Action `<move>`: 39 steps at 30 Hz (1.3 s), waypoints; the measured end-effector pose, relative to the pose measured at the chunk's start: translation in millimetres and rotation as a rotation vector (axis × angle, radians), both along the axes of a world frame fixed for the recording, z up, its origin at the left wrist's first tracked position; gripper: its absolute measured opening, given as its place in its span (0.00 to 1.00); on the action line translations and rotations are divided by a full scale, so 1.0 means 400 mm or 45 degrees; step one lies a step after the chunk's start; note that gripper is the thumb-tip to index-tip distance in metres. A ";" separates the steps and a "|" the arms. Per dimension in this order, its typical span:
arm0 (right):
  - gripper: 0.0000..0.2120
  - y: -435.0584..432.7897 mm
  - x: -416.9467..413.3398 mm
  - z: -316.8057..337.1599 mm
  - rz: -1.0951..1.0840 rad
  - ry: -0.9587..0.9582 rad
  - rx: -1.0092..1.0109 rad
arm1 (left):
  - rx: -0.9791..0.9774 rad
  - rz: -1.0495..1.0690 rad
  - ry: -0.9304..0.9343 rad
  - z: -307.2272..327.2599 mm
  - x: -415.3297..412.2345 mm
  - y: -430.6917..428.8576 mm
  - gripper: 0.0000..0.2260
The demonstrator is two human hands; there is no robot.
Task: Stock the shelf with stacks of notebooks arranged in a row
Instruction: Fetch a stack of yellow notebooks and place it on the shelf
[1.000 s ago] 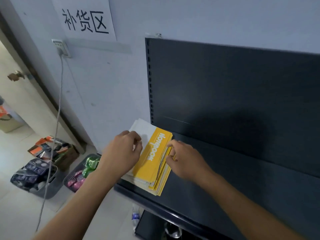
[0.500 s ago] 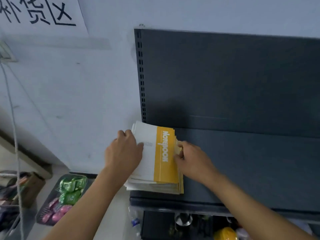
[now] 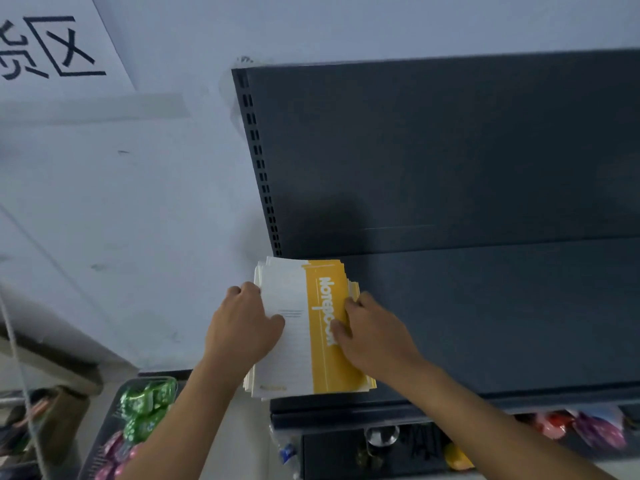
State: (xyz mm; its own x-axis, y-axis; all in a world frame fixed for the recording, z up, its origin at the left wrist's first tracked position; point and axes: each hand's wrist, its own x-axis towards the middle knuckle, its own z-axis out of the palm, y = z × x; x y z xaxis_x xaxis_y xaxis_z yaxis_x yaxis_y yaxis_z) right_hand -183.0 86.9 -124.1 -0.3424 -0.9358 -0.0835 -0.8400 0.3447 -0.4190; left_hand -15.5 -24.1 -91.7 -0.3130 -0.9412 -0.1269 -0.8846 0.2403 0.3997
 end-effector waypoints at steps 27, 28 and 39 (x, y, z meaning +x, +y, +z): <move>0.16 -0.005 0.035 -0.002 -0.112 -0.074 -0.039 | 0.059 0.273 0.150 0.016 0.029 -0.009 0.12; 0.15 -0.006 0.037 -0.004 -0.118 -0.096 -0.034 | 0.046 0.278 0.158 0.017 0.026 -0.003 0.12; 0.27 -0.019 0.030 0.018 -0.123 -0.474 -0.005 | -0.098 0.253 0.073 0.013 0.024 0.015 0.08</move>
